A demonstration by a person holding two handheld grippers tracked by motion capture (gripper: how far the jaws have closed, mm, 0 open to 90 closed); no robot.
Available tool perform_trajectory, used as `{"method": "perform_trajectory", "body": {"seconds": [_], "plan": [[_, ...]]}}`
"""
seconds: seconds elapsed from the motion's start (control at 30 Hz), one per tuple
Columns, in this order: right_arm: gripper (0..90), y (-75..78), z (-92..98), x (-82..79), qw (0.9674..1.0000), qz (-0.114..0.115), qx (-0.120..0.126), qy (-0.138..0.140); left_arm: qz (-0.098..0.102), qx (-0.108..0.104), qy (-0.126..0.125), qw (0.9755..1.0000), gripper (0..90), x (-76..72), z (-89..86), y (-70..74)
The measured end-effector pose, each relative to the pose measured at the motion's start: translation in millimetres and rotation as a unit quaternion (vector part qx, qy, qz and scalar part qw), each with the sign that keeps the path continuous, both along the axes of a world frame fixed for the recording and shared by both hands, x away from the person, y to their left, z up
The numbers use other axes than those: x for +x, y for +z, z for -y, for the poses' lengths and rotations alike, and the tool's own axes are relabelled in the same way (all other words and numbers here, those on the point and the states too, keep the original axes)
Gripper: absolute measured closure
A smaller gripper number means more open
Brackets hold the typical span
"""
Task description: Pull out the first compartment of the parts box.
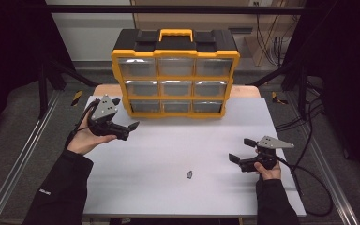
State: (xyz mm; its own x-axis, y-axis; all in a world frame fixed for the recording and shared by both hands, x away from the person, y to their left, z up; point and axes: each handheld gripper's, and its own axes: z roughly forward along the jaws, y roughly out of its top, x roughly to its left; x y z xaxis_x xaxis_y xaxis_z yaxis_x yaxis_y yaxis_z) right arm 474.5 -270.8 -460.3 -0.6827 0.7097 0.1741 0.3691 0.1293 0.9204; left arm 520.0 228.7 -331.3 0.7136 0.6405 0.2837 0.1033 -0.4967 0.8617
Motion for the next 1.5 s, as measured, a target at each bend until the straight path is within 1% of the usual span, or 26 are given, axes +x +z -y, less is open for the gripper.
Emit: {"method": "perform_trajectory", "body": {"seconds": [0.03, 0.23, 0.33, 0.43, 0.57, 0.7, 0.97, 1.37, 1.5], "plan": [[0.5, 0.1, 0.1, 0.0, 1.0, 0.0, 0.0, 0.0, 0.001, 0.004, 0.0, 1.0, 0.0, 0.0, 0.7, 1.0], [0.5, 0.2, 0.2, -0.1, 1.0, 0.001, 0.0, 0.0, 0.008, 0.012, -0.001, 0.9999, 0.0, 0.8, 4.0, 7.6], [0.5, 0.2, 0.2, 0.0, 1.0, 0.001, 0.0, 0.0, 0.011, 0.015, 0.003, 0.9998, 0.0, 2.4, 4.0, 11.6], [0.5, 0.5, 0.4, -0.2, 1.0, 0.001, 0.001, 0.0, 0.015, 0.023, 0.006, 0.9996, 0.0, 3.4, 4.2, 15.1], [0.5, 0.2, 0.2, -0.1, 1.0, 0.001, 0.001, 0.0, 0.019, 0.024, 0.007, 0.9995, 0.0, 3.4, 4.8, 18.7], [0.5, 0.2, 0.2, -0.1, 1.0, 0.001, 0.001, 0.0, 0.024, 0.038, 0.01, 0.9989, 0.0, 5.1, 5.6, 21.0], [0.5, 0.2, 0.3, -0.1, 1.0, 0.001, 0.001, 0.0, 0.035, 0.046, 0.012, 0.9983, 0.0, 7.0, 8.4, 28.0], [0.5, 0.1, 0.2, -0.1, 1.0, 0.0, -0.001, -0.001, 0.057, 0.079, 0.009, 0.9952, 0.0, 12.1, 15.4, 35.8], [0.5, 0.2, 0.3, 0.0, 1.0, 0.001, 0.0, -0.001, 0.064, 0.086, 0.008, 0.9942, 0.0, 13.1, 17.1, 38.8]]}}
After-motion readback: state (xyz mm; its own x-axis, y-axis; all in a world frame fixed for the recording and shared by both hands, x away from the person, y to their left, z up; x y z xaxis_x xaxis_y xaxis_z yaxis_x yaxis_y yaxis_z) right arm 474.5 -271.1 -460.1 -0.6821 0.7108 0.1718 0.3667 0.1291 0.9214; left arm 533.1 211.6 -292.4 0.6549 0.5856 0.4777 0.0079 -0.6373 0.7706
